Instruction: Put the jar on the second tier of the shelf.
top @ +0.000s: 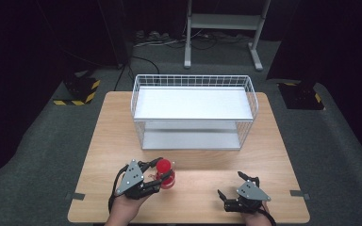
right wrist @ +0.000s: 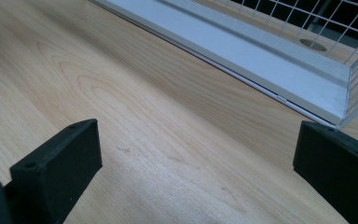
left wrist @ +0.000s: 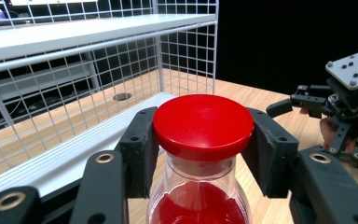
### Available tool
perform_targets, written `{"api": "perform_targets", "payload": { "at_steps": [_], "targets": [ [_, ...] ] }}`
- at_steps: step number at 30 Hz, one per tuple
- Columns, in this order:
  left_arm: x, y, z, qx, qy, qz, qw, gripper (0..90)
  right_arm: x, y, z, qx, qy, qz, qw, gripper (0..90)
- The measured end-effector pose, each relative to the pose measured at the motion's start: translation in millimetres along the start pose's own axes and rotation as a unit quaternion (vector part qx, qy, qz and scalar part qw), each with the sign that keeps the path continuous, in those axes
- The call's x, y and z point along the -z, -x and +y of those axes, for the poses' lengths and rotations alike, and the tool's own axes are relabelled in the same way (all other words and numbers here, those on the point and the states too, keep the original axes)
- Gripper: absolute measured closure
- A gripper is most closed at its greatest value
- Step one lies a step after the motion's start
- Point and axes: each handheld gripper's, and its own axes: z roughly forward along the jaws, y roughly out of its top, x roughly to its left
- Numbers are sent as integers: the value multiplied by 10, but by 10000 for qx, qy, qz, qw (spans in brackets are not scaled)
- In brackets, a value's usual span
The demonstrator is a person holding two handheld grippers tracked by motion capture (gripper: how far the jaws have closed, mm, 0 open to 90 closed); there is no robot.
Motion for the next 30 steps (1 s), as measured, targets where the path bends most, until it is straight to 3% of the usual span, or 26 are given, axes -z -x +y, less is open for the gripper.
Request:
{"api": "perform_targets", "payload": {
  "at_steps": [30],
  "targets": [
    [-113,-286,650,-156,424,61,9990,485,3,7,-1,-38,12,7,10000,6]
  ]
}}
